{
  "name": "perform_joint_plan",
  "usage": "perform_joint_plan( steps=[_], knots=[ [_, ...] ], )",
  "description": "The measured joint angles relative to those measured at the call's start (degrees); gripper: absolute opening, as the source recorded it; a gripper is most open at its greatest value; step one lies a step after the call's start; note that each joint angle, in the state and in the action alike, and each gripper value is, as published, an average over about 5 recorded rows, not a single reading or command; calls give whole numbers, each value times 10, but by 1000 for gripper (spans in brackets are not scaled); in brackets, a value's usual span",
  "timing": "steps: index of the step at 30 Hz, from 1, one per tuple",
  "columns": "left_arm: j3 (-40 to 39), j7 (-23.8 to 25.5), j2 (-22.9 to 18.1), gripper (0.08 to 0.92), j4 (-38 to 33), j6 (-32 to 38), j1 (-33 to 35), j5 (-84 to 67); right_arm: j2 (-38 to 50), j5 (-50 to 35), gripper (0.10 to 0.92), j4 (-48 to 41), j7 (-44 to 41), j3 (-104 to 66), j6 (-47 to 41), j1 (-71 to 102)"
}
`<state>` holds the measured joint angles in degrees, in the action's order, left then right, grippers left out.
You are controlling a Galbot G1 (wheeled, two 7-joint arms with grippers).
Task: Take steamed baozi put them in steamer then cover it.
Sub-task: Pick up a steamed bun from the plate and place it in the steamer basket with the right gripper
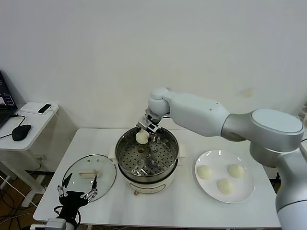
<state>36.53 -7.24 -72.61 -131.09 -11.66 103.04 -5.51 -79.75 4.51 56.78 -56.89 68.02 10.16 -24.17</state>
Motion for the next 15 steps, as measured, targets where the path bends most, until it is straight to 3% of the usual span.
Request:
perform_joint_plan(
  steps=[10, 15],
  knots=[
    [-4, -1, -2, 823, 0, 0, -4, 1, -14, 40, 639, -24, 15, 11, 43, 11],
    [-5, -3, -4, 823, -5, 0, -2, 2, -17, 47, 763, -26, 21, 13, 55, 11]
  ],
)
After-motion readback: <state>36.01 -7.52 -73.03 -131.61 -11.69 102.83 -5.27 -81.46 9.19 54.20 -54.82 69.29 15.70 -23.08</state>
